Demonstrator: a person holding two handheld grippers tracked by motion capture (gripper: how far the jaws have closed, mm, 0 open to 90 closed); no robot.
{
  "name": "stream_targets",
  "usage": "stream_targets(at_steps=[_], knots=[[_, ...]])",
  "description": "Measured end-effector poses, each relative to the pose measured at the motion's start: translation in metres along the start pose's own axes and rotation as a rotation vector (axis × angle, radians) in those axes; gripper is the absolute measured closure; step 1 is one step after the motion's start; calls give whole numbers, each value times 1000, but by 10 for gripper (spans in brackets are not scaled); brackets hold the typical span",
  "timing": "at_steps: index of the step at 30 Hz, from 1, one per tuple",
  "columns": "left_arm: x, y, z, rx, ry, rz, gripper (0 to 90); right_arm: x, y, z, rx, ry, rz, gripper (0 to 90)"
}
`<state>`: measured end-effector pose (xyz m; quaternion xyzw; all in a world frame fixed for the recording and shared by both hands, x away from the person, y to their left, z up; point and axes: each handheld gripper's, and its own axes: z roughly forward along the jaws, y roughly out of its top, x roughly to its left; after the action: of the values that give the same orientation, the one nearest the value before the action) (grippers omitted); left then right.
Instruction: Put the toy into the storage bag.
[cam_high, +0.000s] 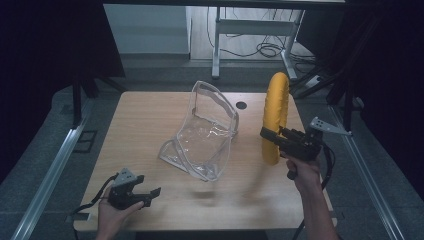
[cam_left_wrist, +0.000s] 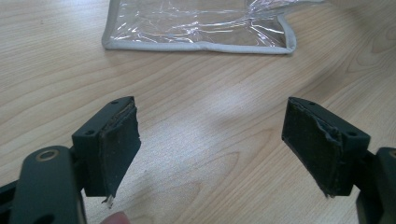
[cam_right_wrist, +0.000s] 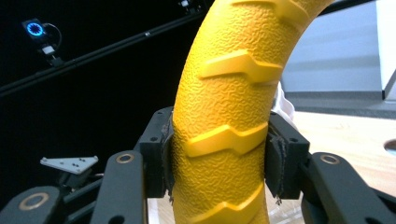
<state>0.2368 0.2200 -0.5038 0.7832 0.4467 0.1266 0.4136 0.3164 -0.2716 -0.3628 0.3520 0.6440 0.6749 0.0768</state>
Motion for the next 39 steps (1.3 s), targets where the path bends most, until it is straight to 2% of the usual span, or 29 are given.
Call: stream_targets(at_steps=[14, 25, 39], knots=[[0, 0, -1, 2, -1, 1, 188, 33, 29, 15, -62, 61, -43, 504], [1, 0, -2, 2, -1, 3, 188, 48, 43, 29, -86, 94, -49, 503], [1, 0, -1, 6, -1, 7, 188, 73, 61, 41, -126, 134, -92, 502]])
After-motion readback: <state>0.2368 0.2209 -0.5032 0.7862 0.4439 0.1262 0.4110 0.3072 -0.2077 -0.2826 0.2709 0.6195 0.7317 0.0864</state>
